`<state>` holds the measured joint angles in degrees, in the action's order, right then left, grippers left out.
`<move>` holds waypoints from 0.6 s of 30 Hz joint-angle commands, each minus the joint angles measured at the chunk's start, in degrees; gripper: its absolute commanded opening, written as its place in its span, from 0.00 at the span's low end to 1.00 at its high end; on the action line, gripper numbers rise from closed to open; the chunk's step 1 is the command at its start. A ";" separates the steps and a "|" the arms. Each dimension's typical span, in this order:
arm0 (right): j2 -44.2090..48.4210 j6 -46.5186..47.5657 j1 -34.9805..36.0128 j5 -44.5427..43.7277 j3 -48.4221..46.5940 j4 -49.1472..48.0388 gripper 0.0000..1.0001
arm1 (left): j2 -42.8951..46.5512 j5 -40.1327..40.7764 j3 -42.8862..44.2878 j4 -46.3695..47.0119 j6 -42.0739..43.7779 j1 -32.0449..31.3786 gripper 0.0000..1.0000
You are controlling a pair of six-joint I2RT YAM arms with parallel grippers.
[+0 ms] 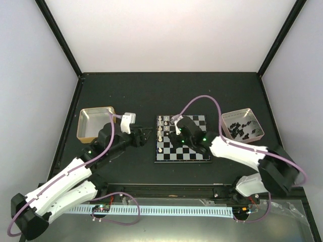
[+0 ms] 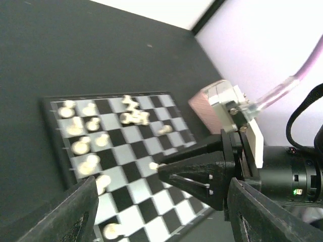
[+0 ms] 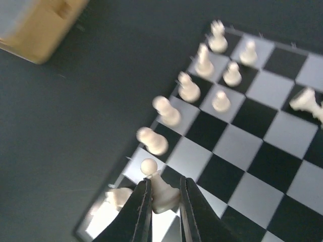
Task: Set up the chess pieces on the board
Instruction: Pick up the chess piece from the chessboard, then place the chess piece on the chessboard.
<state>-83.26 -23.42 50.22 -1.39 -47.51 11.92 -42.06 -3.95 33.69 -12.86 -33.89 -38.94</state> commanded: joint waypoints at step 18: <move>28.48 6.59 0.02 16.44 17.62 -29.59 0.07 | -16.25 -36.14 7.00 19.91 -17.27 0.75 0.47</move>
<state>-55.81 -18.39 50.17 12.78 -30.39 -14.59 -57.12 -36.18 37.91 4.34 -49.21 -38.57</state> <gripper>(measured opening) 0.109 0.497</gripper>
